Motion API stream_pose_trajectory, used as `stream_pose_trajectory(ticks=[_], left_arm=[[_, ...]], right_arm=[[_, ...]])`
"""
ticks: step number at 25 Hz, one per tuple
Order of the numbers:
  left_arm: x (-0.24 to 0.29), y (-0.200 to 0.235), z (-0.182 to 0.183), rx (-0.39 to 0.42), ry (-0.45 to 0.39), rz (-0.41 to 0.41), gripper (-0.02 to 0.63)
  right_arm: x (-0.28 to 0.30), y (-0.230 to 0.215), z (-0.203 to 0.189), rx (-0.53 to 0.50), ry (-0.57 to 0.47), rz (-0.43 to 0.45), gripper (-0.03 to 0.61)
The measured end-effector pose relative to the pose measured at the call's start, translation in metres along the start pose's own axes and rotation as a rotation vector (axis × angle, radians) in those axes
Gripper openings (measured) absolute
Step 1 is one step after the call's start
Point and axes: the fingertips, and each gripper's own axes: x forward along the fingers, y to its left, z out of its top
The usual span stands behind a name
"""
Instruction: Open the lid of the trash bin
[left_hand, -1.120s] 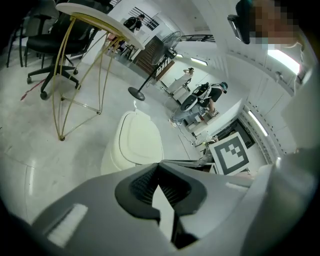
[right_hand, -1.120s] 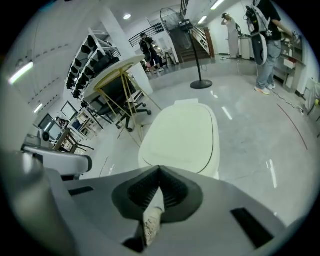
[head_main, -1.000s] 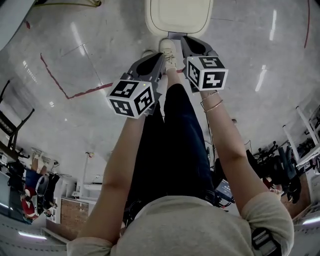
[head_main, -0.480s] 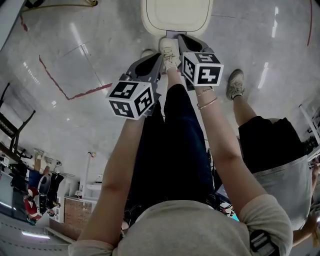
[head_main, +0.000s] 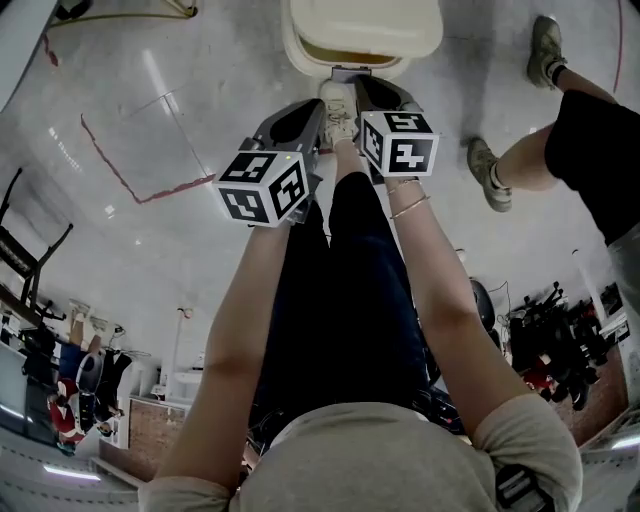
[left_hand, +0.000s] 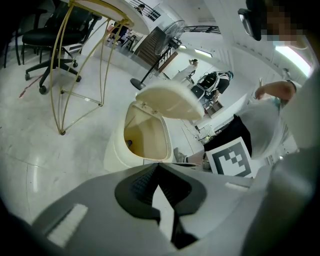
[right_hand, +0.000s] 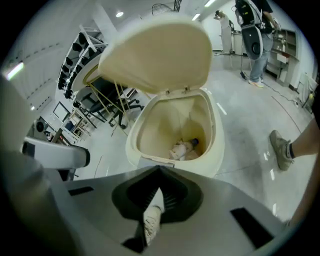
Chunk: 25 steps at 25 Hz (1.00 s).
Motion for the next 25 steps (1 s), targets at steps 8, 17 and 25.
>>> stream_pose_trajectory(ticks=[8,17,25], left_arm=[[0.002,0.003,0.003,-0.007,-0.001,-0.002,0.009],[-0.012,-0.012,0.01,0.05,0.01,-0.015,0.009],[-0.044,-0.046,0.028,0.132,-0.011,-0.048,0.009]], right_arm=[[0.003,0.001,-0.002,-0.044,0.01,0.0,0.006],[-0.012,0.011,0.014,-0.08,0.06,0.045,0.008],[-0.075,0.041,0.053,-0.106,-0.05,0.075,0.008]])
